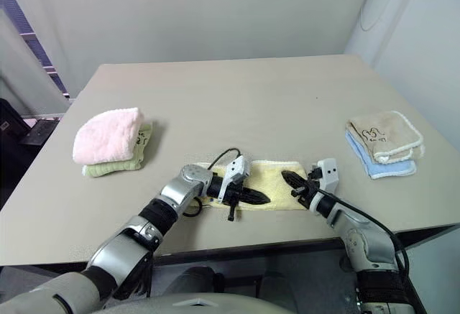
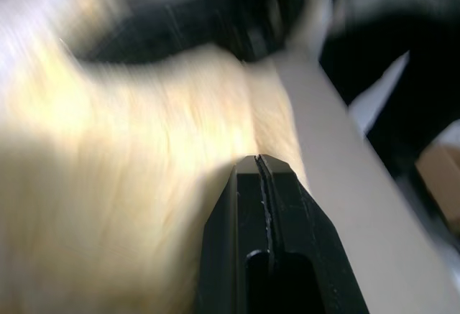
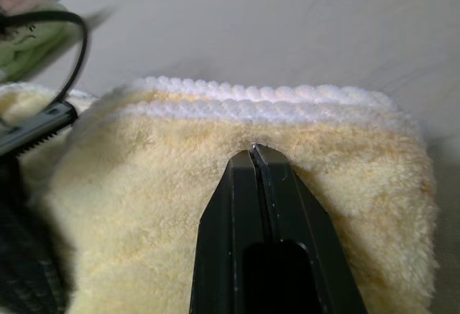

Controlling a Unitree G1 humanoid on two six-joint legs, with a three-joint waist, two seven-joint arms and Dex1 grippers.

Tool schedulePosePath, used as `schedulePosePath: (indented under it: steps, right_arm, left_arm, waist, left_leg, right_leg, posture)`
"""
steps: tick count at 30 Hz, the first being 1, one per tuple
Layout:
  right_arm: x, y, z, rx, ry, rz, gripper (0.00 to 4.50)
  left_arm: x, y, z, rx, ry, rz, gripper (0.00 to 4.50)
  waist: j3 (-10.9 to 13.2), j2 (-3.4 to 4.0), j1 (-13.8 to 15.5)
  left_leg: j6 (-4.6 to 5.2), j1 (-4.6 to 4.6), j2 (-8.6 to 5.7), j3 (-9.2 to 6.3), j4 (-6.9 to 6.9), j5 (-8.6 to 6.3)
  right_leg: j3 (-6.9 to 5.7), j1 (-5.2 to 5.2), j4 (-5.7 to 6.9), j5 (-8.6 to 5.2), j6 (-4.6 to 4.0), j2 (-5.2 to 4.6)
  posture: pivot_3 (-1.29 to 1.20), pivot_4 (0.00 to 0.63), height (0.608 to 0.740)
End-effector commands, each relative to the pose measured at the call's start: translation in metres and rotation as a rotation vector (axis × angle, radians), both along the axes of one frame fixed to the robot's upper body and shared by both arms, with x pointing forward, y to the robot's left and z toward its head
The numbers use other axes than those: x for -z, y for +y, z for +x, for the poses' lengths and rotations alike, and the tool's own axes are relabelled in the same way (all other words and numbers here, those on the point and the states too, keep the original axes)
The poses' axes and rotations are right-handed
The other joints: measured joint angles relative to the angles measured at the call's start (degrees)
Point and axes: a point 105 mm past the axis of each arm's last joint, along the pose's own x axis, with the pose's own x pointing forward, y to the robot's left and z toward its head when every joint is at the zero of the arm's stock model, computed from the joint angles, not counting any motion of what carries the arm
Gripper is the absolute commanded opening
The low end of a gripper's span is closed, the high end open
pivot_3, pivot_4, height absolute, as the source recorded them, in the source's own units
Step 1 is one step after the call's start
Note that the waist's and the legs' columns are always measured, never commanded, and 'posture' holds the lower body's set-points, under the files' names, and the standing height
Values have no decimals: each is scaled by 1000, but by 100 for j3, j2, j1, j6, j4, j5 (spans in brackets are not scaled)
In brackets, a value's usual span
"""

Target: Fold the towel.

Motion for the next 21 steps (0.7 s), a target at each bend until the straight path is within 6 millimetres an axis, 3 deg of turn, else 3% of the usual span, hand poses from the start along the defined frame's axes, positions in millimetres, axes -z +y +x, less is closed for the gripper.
schedulePosePath:
  steps: [1,7,13,16,18,21]
  right_arm:
    - [23,1,-6,-13,73,-59,0]
    - [3,1,1,-36,5,-34,0]
    - [-38,-4,1,-49,-37,153,0]
    - [-64,-9,-2,-57,-109,181,0]
    - [-80,-10,-5,-67,-140,205,0]
    - [-100,-8,-8,-85,-165,224,612]
  left_arm:
    - [11,3,-2,27,-50,79,28]
    - [-9,-2,9,-23,-21,6,28]
    - [-70,6,13,17,101,-193,28]
    - [-105,21,9,35,153,-280,647]
    - [-120,34,9,9,175,-316,1312]
    - [-131,57,17,-87,193,-327,2418]
  waist:
    - [-24,12,-6]
    - [-30,28,-15]
    - [-17,42,-2]
    - [-12,56,2]
    - [-12,57,3]
    - [-12,57,9]
  left_leg:
    - [0,3,5,0,0,0]
    - [0,0,24,-8,-6,-2]
    - [0,-32,22,-7,-4,0]
    - [3,-50,22,-6,-3,2]
    - [4,-68,22,-6,-5,3]
    - [4,-67,23,-9,-5,2]
  right_leg:
    - [-4,15,-10,3,1,1]
    - [-32,65,-22,-9,16,5]
    - [-33,-26,-16,5,-7,2]
    - [-31,-34,-13,3,1,5]
    - [-30,-49,-7,4,5,6]
    - [-30,-53,2,3,4,8]
  posture:
    - [0,0,740]
    - [0,0,740]
    - [0,0,740]
    - [0,0,740]
    - [0,0,740]
    - [0,0,740]
